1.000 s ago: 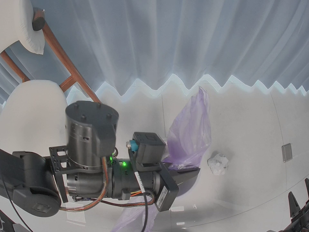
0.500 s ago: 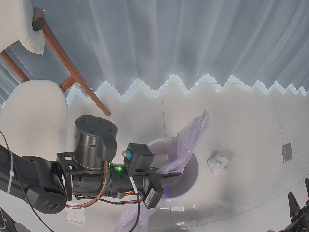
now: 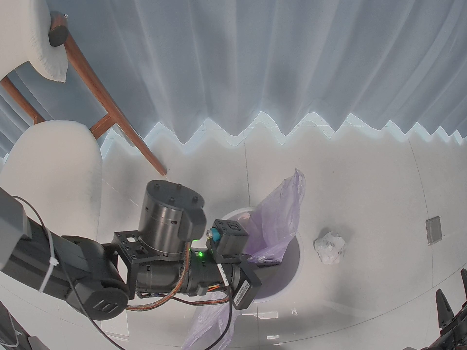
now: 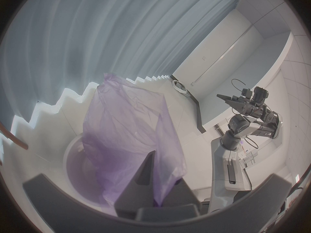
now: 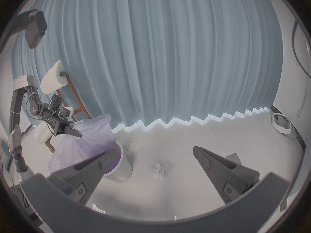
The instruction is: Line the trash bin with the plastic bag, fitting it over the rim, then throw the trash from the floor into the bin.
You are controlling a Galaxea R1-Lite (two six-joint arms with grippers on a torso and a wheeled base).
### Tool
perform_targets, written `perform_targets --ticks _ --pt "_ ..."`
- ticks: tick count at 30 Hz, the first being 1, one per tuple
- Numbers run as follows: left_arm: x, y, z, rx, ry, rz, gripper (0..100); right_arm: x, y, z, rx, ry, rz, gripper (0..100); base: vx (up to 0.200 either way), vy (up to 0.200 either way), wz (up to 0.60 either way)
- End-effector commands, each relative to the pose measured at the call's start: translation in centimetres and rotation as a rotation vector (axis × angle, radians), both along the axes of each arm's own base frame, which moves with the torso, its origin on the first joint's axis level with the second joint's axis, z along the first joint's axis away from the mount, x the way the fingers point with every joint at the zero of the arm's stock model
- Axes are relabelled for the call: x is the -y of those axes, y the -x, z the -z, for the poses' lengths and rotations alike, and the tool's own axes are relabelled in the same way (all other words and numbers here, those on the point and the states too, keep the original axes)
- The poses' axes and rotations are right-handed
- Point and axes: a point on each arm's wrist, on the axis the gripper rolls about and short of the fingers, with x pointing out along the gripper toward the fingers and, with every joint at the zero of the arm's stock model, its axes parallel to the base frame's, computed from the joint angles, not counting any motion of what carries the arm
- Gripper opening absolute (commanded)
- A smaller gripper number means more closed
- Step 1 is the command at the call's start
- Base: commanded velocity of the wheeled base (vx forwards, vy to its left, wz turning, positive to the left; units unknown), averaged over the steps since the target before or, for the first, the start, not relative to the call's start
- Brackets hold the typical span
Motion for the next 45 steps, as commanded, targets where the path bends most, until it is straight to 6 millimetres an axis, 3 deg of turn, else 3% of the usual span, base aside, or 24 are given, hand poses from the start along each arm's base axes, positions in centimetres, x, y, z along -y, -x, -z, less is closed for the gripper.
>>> perform_targets --ticks 1,9,19,26,37,39,45 --pt "0.9 -1.0 1.9 -0.033 -0.034 -0.004 0 0.0 0.0 0.4 0.002 0.000 -0.001 100 0.000 0.000 0.00" --pt "1.5 -2.7 2.9 -0.043 -0.044 -0.030 0 0.0 0.0 0.4 0.002 0.002 0.000 100 0.000 0.000 0.00" --pt "0.4 -4.9 4.2 -0.062 -0.066 -0.089 0 0.0 0.0 0.4 0.002 0.002 -0.001 100 0.000 0.000 0.00" --pt "0.4 -5.0 4.9 -0.077 -0.081 -0.090 0 0.0 0.0 0.4 0.002 0.005 -0.001 100 0.000 0.000 0.00" --pt "0.1 -4.5 3.5 -0.066 -0.031 -0.048 0 0.0 0.0 0.4 0.003 0.019 -0.001 100 0.000 0.000 0.00" --pt "-0.5 -4.0 2.9 -0.077 0.010 0.011 0 0.0 0.6 -3.7 0.090 -0.009 -0.025 100 0.000 0.000 0.00" --pt "-1.9 -3.1 2.9 -0.118 0.087 0.125 0 -0.2 -2.3 -8.8 -0.055 -0.145 -0.251 100 0.000 0.000 0.00"
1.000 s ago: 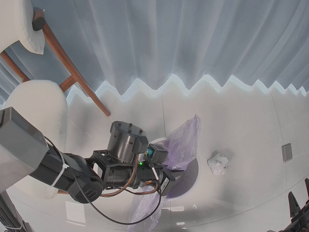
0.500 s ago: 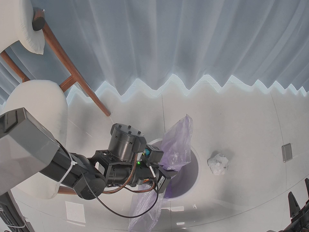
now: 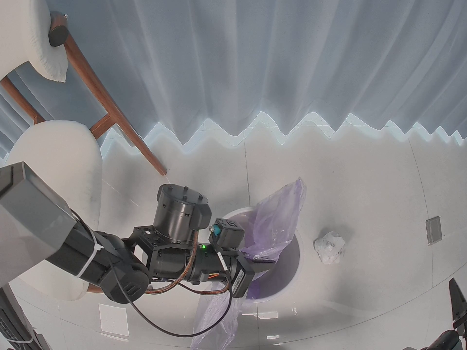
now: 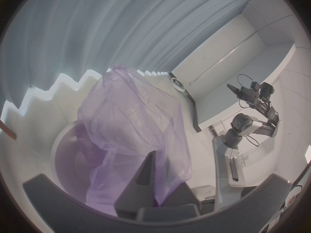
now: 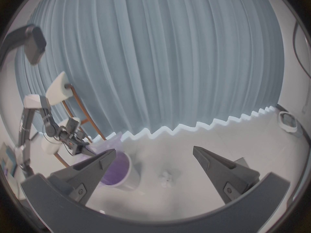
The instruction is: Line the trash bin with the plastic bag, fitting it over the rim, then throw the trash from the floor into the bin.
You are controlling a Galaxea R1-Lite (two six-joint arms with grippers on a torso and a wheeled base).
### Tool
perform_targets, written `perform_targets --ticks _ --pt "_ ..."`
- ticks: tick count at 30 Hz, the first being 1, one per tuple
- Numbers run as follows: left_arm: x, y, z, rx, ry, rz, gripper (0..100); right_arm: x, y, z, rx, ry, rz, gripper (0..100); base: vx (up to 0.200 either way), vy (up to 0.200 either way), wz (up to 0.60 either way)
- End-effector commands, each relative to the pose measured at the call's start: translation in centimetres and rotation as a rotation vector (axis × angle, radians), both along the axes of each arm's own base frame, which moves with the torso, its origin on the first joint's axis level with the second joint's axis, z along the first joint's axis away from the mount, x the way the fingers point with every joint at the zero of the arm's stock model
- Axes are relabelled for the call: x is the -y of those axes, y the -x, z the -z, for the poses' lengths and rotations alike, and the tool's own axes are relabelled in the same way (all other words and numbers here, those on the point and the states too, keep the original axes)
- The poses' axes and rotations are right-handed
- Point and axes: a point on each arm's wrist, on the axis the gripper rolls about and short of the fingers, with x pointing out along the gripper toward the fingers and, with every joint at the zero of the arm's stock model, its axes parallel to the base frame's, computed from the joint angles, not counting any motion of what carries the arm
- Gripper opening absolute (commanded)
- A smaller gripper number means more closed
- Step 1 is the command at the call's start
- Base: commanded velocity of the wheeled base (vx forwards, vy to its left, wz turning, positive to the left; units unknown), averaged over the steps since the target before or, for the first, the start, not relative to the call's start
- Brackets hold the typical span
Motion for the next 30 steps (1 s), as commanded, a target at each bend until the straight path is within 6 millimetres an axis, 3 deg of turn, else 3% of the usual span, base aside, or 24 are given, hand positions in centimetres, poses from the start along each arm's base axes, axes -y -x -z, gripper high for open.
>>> perform_targets --ticks 1,7,16,30 --pt "-1.7 1.2 -0.9 -0.020 0.089 0.106 0 -0.4 -3.6 -6.4 -0.165 -0.142 -0.226 100 0.000 0.000 0.00" --pt "-2.3 2.1 -1.2 -0.016 0.106 0.140 0 -1.7 -8.2 -7.0 -0.423 -0.383 -0.229 100 0.000 0.000 0.00" --pt "-2.4 2.3 -1.4 -0.011 0.107 0.143 0 -3.2 -13.1 -5.1 -0.711 -0.421 -0.216 100 0.000 0.000 0.00" --pt "-2.1 2.4 -1.3 -0.008 0.103 0.148 0 -6.4 -16.6 -4.4 -0.848 -0.361 -0.323 100 0.000 0.000 0.00"
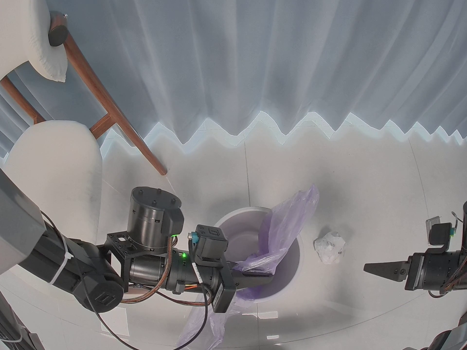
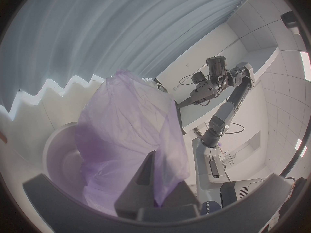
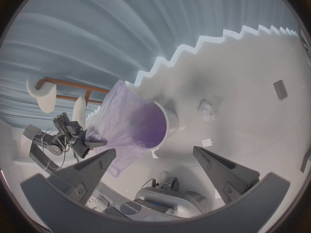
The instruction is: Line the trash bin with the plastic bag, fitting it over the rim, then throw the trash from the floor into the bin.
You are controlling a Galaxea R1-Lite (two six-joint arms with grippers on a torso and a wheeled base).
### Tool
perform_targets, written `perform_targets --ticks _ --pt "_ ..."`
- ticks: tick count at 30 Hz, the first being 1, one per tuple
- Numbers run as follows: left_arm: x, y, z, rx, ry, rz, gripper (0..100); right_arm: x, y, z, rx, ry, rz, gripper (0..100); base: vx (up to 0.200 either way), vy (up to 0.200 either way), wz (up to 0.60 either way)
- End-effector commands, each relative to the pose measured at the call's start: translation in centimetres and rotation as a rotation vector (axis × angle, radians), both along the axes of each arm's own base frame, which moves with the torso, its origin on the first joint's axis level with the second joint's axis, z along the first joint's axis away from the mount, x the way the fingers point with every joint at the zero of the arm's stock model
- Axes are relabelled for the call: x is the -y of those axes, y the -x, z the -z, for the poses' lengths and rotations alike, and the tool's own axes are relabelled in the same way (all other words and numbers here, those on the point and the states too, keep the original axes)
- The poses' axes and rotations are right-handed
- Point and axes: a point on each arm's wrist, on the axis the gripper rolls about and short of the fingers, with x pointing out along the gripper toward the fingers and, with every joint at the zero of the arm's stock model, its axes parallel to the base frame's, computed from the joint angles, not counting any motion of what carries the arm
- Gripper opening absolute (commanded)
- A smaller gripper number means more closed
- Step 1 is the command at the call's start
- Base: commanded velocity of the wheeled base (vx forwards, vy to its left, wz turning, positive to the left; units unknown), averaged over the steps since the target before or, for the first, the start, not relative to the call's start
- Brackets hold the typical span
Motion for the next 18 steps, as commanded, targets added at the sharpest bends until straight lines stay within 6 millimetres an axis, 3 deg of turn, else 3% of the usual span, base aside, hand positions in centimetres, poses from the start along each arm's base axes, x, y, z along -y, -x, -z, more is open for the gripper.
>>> perform_targets --ticks 1,18 --pt "0.2 0.1 0.0 0.002 0.000 0.007 0 -1.7 -1.8 0.6 -0.048 0.018 -0.064 100 0.000 0.000 0.00" --pt "0.4 0.2 0.0 0.009 0.004 0.016 0 -5.9 -5.9 0.4 -0.026 0.014 -0.162 100 0.000 0.000 0.00"
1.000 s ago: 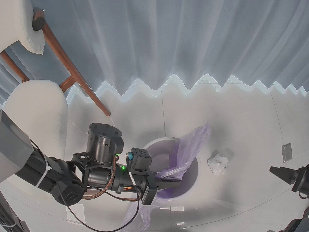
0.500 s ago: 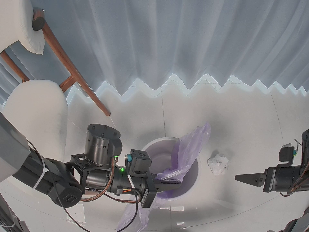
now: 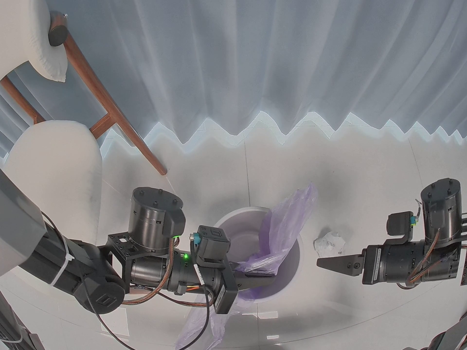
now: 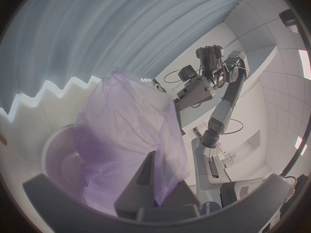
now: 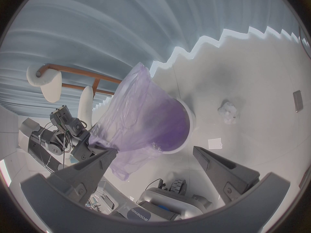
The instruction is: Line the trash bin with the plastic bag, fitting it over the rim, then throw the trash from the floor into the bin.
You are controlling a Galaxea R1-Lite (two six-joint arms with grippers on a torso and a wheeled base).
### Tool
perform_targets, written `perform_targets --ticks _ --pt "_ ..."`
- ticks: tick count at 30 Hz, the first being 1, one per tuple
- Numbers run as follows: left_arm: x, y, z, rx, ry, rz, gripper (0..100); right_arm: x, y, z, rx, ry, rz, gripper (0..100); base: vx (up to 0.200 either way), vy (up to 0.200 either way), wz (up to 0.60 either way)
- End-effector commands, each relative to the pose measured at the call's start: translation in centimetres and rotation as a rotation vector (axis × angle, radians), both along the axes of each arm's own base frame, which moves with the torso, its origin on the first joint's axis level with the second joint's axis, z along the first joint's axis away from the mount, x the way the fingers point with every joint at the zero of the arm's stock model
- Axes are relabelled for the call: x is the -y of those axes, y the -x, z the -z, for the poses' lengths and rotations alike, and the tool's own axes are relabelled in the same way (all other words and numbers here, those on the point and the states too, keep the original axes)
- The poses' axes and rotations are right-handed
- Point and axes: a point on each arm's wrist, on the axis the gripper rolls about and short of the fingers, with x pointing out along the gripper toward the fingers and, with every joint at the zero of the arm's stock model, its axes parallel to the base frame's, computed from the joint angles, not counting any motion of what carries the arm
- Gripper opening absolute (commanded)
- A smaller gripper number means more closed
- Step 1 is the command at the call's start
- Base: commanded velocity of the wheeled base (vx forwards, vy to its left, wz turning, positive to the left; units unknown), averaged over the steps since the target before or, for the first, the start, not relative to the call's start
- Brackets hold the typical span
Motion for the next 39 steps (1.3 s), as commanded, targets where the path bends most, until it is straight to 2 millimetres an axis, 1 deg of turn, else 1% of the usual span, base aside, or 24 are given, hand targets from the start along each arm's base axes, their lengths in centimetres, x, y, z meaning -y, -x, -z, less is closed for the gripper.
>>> perform_targets --ticks 1,2,4,8,13,17,24,31,35,39 --pt "0.2 0.1 0.1 -0.001 -0.001 0.008 0 -0.9 -1.2 0.4 -0.015 0.010 -0.012 100 0.000 0.000 0.00" --pt "0.2 0.1 0.1 -0.001 -0.001 0.008 0 -0.9 -1.2 0.4 -0.015 0.010 -0.012 100 0.000 0.000 0.00" --pt "0.3 0.2 0.1 -0.001 -0.001 0.011 0 -1.4 -2.0 0.1 0.002 0.000 -0.015 100 0.000 0.000 0.00" --pt "0.6 0.5 0.0 -0.001 0.000 0.023 0 -1.9 -2.5 0.4 -0.007 0.006 -0.019 100 0.000 0.000 0.00" --pt "0.8 0.7 0.2 -0.005 -0.004 0.034 0 -2.5 -3.4 -0.3 0.022 -0.010 -0.018 100 0.000 0.000 0.00" --pt "0.8 0.8 0.2 -0.003 -0.004 0.036 0 -2.8 -4.1 -0.5 0.028 -0.013 -0.016 100 0.000 0.000 0.00" --pt "0.9 0.8 0.2 -0.003 -0.004 0.037 0 -3.6 -5.9 -0.7 0.050 0.005 0.022 100 0.000 0.000 0.00" --pt "0.8 0.7 0.1 0.003 -0.008 0.017 0 -3.5 -7.2 -0.1 0.052 0.053 0.102 100 0.000 0.000 0.00" --pt "0.7 0.6 0.1 0.004 -0.010 0.005 0 -3.0 -7.5 0.0 0.052 0.061 0.134 100 0.000 0.000 0.00" --pt "0.8 0.7 0.1 0.005 -0.009 0.011 0 -2.9 -7.8 0.0 0.053 0.061 0.141 100 0.000 0.000 0.00"
